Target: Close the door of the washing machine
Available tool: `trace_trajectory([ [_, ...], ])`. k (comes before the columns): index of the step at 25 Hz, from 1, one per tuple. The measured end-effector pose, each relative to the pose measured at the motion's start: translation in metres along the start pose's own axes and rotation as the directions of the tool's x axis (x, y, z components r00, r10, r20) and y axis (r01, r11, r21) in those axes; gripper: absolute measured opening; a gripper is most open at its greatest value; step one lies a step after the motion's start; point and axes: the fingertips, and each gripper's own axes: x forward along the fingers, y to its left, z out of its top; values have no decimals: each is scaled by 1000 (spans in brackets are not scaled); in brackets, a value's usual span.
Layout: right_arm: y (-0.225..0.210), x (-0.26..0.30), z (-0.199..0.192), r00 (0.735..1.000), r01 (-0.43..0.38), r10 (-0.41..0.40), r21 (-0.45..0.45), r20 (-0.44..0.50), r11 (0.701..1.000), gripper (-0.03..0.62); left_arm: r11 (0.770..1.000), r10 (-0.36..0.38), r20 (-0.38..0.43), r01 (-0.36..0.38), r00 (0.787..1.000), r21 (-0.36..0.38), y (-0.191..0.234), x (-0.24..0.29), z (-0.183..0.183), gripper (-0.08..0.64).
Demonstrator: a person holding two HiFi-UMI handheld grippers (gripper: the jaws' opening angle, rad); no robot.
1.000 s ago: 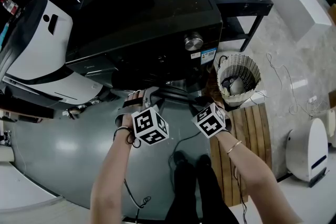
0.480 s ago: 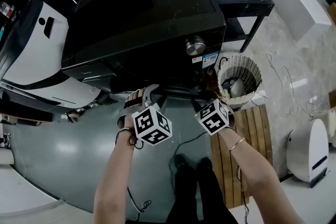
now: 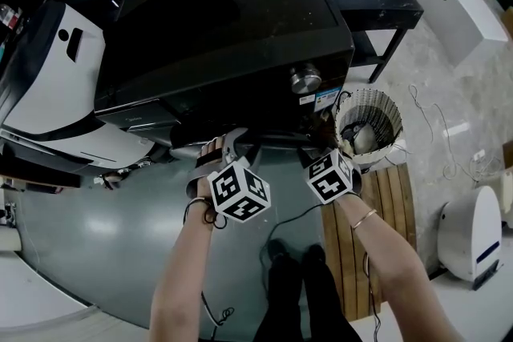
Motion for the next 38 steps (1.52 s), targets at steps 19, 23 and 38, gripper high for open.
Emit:
trace_trajectory([
  [19,-33,25,24,998,55,-55,20,18,998,170,994,33,5,-32,999,-104,30,23,6,193],
  [23,-35,28,24,998,52,-53,22,17,998,172,993,38,3,-37,999,-111,31,26,6,195],
  [38,-40,33,26,997,73,-73,45,1,996,176,990,59,-6,-59,998,-130,35,31,6,207],
])
